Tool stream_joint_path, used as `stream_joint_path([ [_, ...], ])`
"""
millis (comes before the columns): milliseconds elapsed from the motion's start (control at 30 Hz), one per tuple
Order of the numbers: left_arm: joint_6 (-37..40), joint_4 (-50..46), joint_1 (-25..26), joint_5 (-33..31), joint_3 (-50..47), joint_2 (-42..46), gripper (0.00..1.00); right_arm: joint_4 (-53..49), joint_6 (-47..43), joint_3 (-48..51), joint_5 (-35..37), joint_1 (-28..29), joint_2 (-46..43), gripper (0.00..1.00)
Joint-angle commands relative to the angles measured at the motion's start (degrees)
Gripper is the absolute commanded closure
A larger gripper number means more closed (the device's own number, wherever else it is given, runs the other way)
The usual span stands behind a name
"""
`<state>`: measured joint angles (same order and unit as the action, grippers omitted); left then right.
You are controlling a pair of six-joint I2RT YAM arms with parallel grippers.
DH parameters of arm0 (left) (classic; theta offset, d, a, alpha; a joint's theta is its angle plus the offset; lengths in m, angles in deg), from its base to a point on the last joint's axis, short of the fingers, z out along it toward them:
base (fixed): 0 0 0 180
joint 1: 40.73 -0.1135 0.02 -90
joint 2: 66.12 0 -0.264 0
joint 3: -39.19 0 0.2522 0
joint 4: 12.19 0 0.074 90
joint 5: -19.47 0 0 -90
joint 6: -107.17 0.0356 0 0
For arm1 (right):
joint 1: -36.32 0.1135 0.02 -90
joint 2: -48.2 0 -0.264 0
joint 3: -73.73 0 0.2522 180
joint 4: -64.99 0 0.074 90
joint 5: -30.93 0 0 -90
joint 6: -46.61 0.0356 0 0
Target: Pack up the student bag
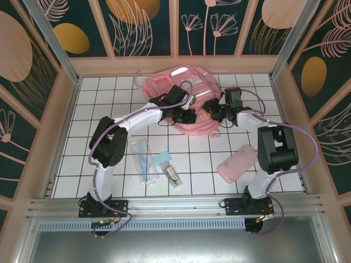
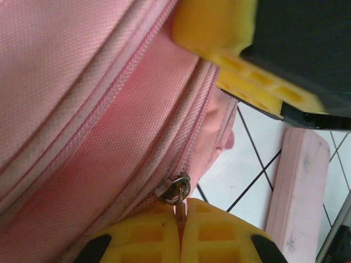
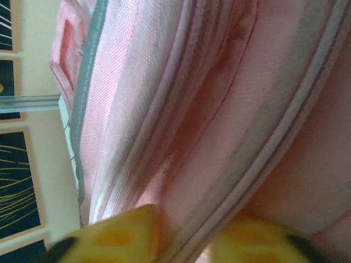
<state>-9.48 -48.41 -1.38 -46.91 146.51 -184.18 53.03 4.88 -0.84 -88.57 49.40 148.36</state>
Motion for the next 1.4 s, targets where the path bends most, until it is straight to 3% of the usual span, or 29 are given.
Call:
stream_joint_path([
  [0, 1.1, -0.3, 0.2, -2.5, -2.3, 4.5, 1.00, 6.8, 2.0, 0.0, 0.1, 1.0, 1.3, 1.00],
  [200, -0.3, -9.1, 0.3, -16.6, -3.3, 3.0, 1.00, 12.5, 5.7, 2.9, 1.5, 1.6, -1.8, 1.00],
  [400, -3.8, -10.9, -0.3, -24.5, -5.9, 2.8, 1.00, 11.1, 5.3, 2.4, 3.7, 1.5, -5.2, 1.00],
  [767, 0.1, -12.5, -8.6, -24.9, -8.9, 9.3, 1.00, 7.9, 0.9, 2.8, 7.6, 1.0, -7.1, 1.00],
  [967, 1.4, -13.5, -8.7, -13.3, -9.6, 9.8, 1.00, 9.9, 1.7, 2.8, 7.9, 1.1, -5.8, 1.00],
  [1033, 1.3, -14.1, -8.7, -12.5, -10.4, 10.1, 1.00, 11.4, 2.1, 3.2, 8.3, 1.6, -5.9, 1.00],
  [1200, 3.4, -15.6, -9.3, -18.1, -10.0, 9.3, 1.00, 11.1, 1.5, 2.4, 7.9, 2.3, -5.4, 1.00],
  [1367, 6.6, -14.6, -13.4, -26.8, -7.0, 5.6, 1.00, 6.8, -3.6, -0.2, 7.5, 2.2, -5.6, 1.00],
])
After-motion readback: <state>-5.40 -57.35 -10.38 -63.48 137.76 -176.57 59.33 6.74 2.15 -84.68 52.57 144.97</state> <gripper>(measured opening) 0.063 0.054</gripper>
